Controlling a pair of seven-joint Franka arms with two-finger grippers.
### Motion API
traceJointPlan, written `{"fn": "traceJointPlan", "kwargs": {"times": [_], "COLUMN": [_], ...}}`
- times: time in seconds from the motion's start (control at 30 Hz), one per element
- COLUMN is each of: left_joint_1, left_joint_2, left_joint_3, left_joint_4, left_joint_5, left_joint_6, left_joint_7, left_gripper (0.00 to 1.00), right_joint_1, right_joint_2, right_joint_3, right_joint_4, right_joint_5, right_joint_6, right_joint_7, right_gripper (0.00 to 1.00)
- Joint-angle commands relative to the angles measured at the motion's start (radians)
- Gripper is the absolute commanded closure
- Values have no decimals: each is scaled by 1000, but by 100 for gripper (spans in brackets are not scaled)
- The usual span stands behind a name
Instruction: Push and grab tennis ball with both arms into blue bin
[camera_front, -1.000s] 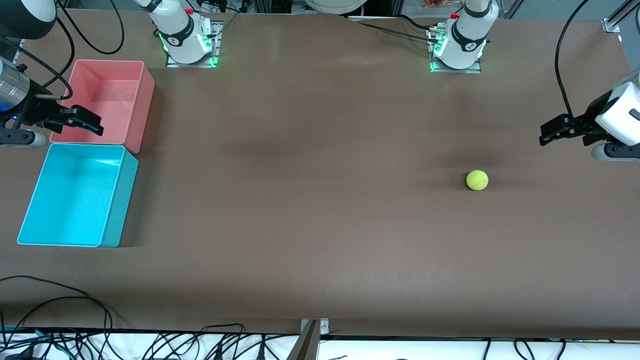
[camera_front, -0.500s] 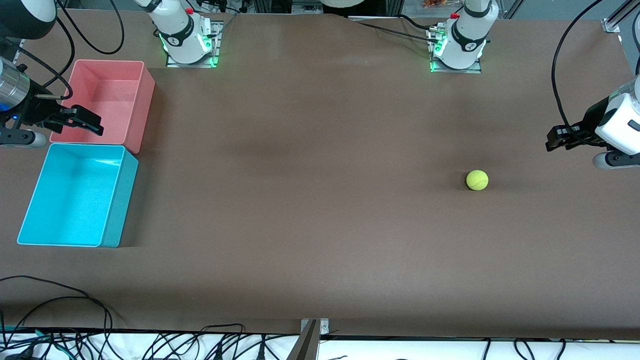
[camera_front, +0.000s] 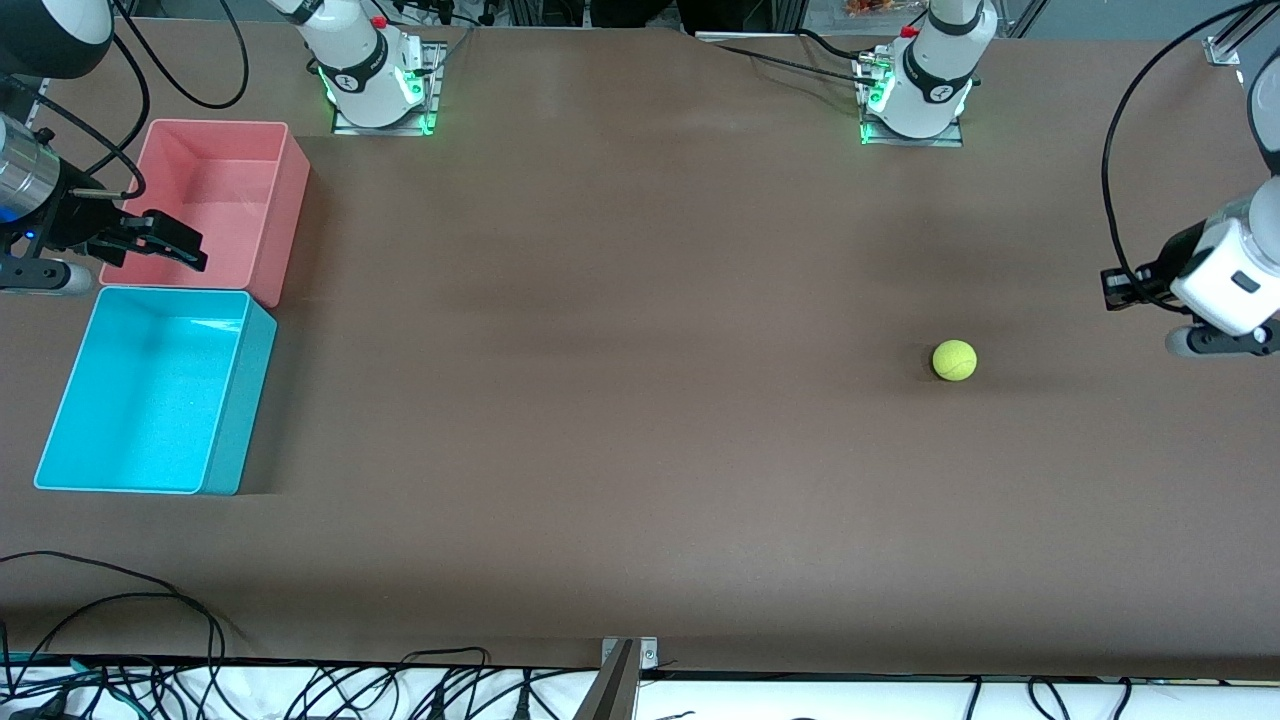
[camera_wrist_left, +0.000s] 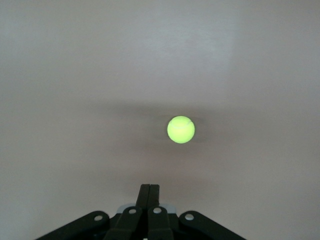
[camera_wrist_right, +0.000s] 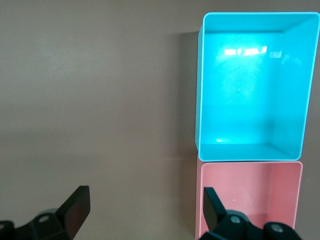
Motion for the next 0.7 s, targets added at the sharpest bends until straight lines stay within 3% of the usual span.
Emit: {"fn": "traceJointPlan", "kwargs": {"times": [0.0,0.47,0.67], "left_joint_1": [17,54,75], "left_joint_2": [40,144,144], "left_joint_3": [-5,-7,-7], "left_joint_4": [8,-7,-122], "left_joint_5": [23,7,-31], "left_joint_6": [1,119,255], "left_joint_7": [-185,-859,-1118], "left_gripper": [100,100,100], "right_joint_1": [-9,-9,-9], "right_joint_2": [9,9,9], "right_joint_3": [3,3,3], "right_joint_4": [27,27,26], "right_joint_5": [14,14,16], "right_joint_6": [-23,-23,-23], "right_joint_7": [-13,-13,-15], "right_gripper": [0,0,0]}}
